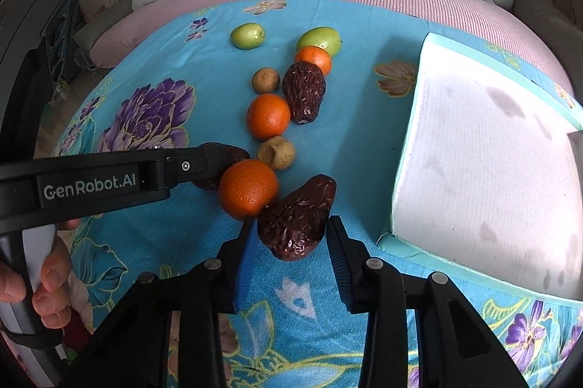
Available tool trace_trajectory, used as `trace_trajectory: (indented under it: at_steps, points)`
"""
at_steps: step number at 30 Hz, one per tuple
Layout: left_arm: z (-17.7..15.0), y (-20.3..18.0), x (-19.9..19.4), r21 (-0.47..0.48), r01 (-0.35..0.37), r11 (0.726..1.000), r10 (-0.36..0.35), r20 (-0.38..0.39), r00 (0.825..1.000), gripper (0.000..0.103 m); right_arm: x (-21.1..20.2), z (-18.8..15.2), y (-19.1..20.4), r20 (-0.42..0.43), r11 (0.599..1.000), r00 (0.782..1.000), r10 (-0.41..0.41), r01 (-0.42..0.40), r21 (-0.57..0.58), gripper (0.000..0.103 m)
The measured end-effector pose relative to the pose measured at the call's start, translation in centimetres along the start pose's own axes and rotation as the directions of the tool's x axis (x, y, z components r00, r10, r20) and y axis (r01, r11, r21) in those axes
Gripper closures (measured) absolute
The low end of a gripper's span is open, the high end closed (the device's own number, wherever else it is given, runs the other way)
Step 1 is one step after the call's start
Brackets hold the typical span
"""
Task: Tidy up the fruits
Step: 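Grasp a dark red date with the right gripper while the left gripper grasps another date, then carry both held dates over the white tray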
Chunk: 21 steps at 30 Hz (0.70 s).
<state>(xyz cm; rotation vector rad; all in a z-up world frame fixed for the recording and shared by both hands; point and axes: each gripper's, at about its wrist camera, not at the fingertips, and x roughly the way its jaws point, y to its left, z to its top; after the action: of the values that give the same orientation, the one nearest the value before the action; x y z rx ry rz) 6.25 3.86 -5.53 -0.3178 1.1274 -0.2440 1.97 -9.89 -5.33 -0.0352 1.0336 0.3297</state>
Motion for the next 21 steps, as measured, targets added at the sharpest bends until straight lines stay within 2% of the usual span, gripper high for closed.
trace_trajectory:
  at_steps: [4,11,15,21]
  points:
    - [0.2,1.0,-1.0,-0.028,-0.025,0.999,0.026,0.041,0.999,0.068,-1.0,-0.1,-0.3,0.018,1.0,1.0,-0.007,0.007,0.011,0.064]
    - [0.1,1.6,-3.1,-0.036,-0.016,0.999,0.02,0.116,0.993,0.068,-4.5,0.6,-0.7,0.136,1.0,0.991,-0.015,0.012,0.019,0.064]
    - [0.3,1.3,-3.6,-0.018,-0.026,1.0,0.028,0.122,0.992,0.068,-6.1,2.0,-2.4,0.189,0.996,0.979,-0.083,0.076,0.047,0.064]
    - [1.2,-1.4,-3.2,0.032,-0.061,0.998,0.057,0.118,0.991,0.068,-7.6,3.3,-7.2,0.197,0.977,0.964,-0.18,0.152,0.151,0.064]
